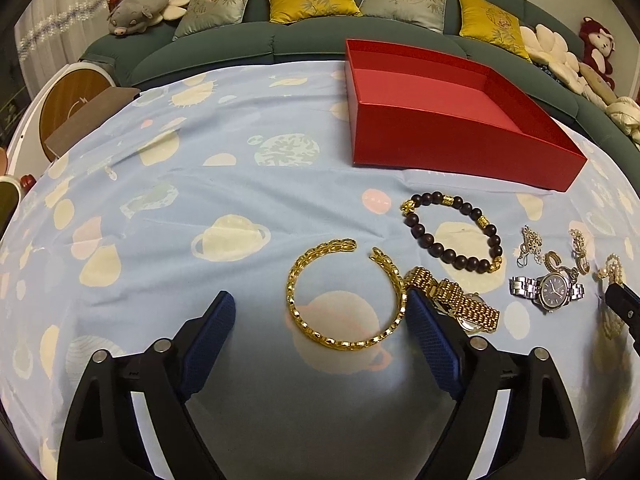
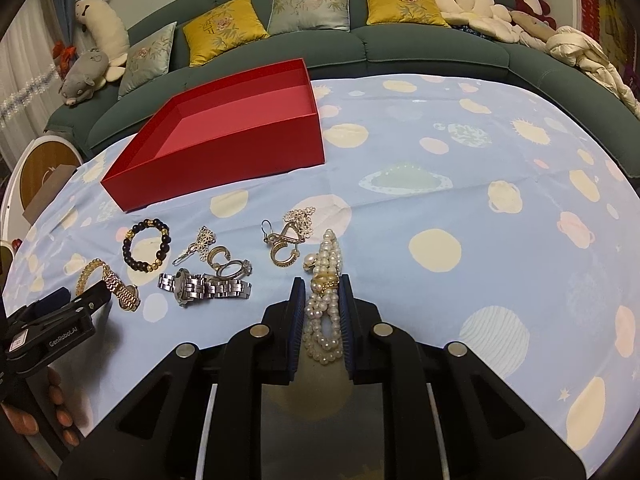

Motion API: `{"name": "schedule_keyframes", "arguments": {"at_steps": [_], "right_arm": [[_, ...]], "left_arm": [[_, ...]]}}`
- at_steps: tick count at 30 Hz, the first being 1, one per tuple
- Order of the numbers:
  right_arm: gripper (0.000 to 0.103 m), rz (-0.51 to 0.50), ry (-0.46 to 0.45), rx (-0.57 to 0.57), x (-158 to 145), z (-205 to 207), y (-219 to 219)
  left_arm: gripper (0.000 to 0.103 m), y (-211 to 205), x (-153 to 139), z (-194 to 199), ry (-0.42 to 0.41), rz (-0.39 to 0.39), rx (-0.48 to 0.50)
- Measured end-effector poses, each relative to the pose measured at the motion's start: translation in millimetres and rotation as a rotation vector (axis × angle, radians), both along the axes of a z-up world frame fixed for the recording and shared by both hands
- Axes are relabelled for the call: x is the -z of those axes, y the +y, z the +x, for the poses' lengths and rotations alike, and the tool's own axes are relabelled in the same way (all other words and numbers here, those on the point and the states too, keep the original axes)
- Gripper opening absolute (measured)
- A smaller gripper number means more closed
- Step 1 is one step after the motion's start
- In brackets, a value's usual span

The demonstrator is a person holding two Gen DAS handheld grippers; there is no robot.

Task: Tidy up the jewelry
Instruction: 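Carry the pearl necklace and gold bangle into the red box and open both tools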

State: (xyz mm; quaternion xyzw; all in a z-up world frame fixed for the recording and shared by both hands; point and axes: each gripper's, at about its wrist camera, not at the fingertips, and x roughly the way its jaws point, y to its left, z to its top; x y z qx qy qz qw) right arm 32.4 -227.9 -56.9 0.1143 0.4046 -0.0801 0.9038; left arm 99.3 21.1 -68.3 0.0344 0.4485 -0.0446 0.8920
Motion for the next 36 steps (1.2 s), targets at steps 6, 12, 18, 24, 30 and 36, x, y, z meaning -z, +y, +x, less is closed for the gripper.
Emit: {"name": "schedule_keyframes", "arguments": {"at_steps": [6,12,18,24,30,36], "right_arm": [[0.016,-0.008,-0.022,-0.020,-7.7,-3.2,5.7],[0.016,-0.001,-0.045,-0.045,-16.8,-8.2,13.5],[0.016,0.023,-0.105,-0.096,-44.6,-9.9,28.2],[0.016,0.056,-0.160,-0.150,-91.4,15.3,30.2],[0.016,0.044,-0.171,-0.175,-118.9,81.3,19.1],[0.016,0.049,-0.126,-0.162,-106.6,160.3,1.6]], "left_arm": [[0.055,-1.2,-5.1,-5.4,0.003,-0.031,0.032],[0.055,13.8,-16.3,-12.7,0.033,-0.145,0.035],[0.055,19.5,-63.7,-27.7,-0.052,-0.192,0.059],[0.055,3.6,-127.5,-10.9,-0.175,-0.179,0.119],[0.055,-21.3,-153.0,52.7,-0.203,-0.159,0.139],[0.055,-53.9,-140.9,124.7,-0.192,-0.119,0.145]]}}
